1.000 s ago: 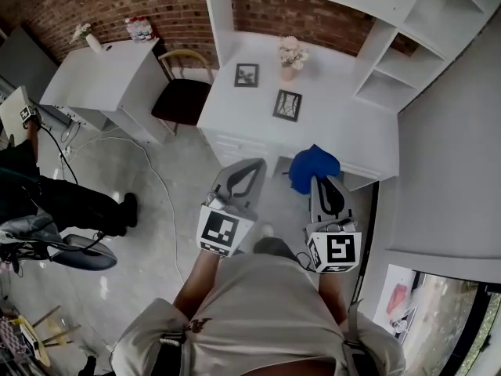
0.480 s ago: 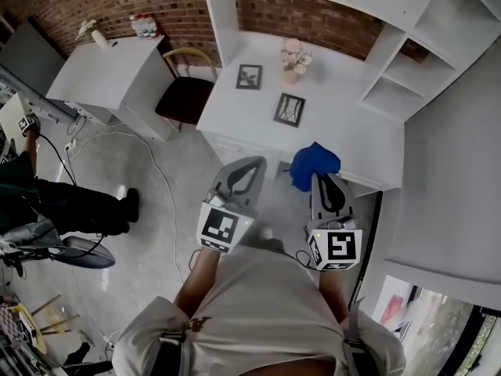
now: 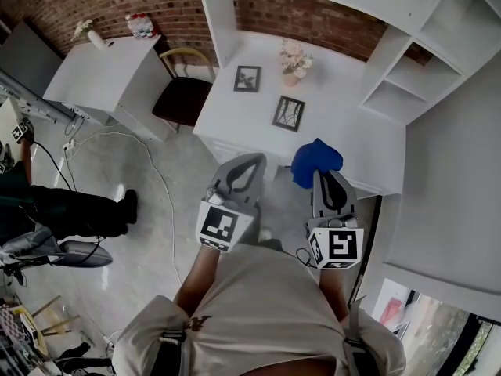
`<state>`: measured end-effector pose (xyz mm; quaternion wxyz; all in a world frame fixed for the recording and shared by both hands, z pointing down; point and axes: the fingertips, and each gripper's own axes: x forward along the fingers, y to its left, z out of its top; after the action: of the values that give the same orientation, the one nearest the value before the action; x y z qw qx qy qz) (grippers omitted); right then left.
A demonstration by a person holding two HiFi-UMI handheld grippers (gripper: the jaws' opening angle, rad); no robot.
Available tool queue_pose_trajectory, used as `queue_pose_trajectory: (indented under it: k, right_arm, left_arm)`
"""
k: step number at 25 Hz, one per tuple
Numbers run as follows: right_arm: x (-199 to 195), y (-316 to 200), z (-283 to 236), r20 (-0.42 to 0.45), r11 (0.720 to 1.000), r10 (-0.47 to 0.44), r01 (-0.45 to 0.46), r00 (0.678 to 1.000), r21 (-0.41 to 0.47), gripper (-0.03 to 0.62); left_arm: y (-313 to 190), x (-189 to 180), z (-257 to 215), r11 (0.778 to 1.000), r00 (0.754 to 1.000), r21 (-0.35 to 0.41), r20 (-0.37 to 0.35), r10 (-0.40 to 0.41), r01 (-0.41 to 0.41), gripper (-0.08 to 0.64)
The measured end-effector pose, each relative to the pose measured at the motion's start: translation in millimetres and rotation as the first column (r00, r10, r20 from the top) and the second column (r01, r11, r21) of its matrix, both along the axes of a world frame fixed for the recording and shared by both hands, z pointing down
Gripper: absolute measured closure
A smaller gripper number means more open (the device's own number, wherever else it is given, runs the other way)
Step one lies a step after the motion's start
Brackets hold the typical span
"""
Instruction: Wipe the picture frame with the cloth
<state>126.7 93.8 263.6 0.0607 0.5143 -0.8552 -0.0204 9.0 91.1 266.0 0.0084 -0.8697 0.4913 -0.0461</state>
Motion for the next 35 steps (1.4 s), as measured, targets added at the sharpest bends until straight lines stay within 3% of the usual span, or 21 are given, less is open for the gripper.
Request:
queue_pose_trajectory:
  k: [17, 25, 30, 35]
  right_arm:
    - [-12, -87, 21, -0.019, 0.997, 0.057, -0.058, 0.998, -0.05, 0.569]
    - [-19, -134, 51, -0.047, 0.987, 0.088, -0.093, 0.995, -0.128, 0.569]
    - [-27, -164, 80, -0.059, 0.974, 0.103, -0.113, 0.993, -0.196, 0.569]
    - [-34, -188, 102, -0.084, 0.958, 0.133, -0.15, 0.988, -0.246, 0.569]
  left_arm:
    - [-95, -7, 23, 0.997, 0.997, -0.039, -0.014, 0.071, -0.071, 0.563]
    - [-140, -11, 61, 0.987, 0.992, -0.096, -0.003, 0.127, -0.126, 0.565]
    - [-170, -20, 86, 0.977, 0.985, -0.124, -0.052, 0.167, -0.172, 0.563]
    - [-196, -24, 108, 0.963, 0.975, -0.153, -0.055, 0.216, -0.222, 0.565]
